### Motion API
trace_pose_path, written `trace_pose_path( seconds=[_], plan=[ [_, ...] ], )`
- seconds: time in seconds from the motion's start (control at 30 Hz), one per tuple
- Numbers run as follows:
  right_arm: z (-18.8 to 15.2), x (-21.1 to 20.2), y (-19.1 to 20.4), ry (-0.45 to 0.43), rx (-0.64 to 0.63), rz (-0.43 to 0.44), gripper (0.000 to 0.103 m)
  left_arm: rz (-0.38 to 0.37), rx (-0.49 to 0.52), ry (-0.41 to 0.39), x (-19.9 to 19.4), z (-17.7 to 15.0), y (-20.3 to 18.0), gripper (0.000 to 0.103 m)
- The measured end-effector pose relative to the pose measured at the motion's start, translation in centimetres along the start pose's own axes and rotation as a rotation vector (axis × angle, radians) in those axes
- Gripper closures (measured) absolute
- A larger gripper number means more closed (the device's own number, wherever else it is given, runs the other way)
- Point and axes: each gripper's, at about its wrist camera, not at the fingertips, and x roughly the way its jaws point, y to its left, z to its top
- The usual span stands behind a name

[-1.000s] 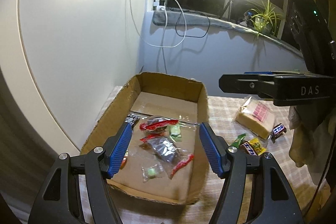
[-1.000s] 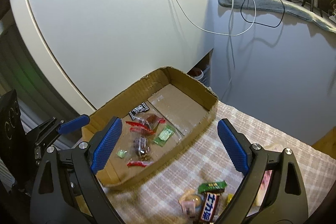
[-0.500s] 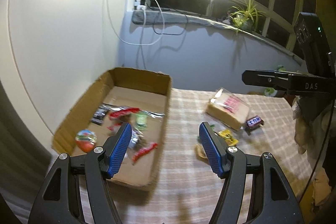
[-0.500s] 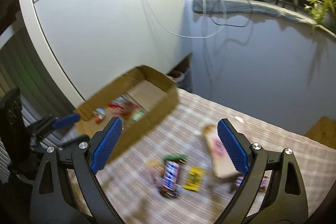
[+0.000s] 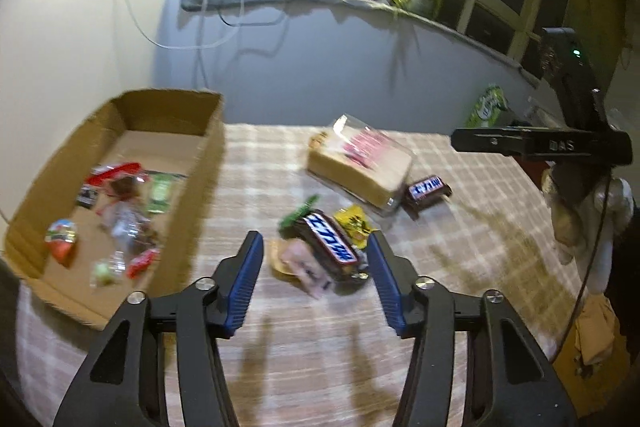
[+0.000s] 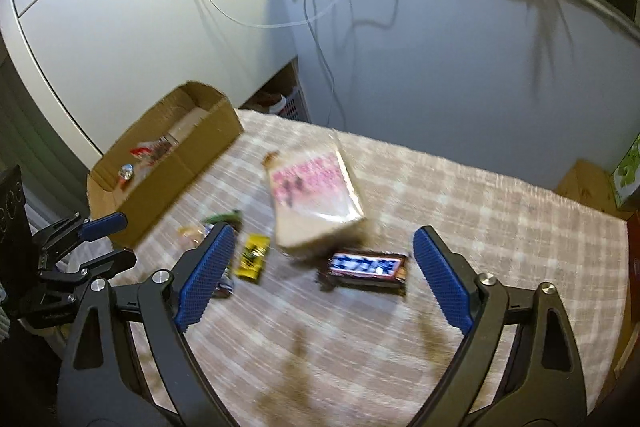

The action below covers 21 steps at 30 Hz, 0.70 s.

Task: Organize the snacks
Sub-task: 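Move both open tools back over the snacks on the bed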

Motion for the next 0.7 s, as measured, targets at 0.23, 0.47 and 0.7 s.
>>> trace_pose_path(
  seconds=[0.23,0.47,0.7],
  plan=[
    [-0.3,3.4,-3.2,0.095,0.009,0.092,0.037,-0.037,-0.021,0.075,2.8,-0.3,-0.8,0.059],
    [0.1,6.8,-5.3,0.147,0.032,0.170,0.041,-0.038,-0.045,0.135,5.0,-0.2,-1.0,0.059],
    [0.0,8.4,-5.9,0.191,0.048,0.259,0.042,-0.031,-0.043,0.165,6.1,0.2,-1.2,0.059]
  ],
)
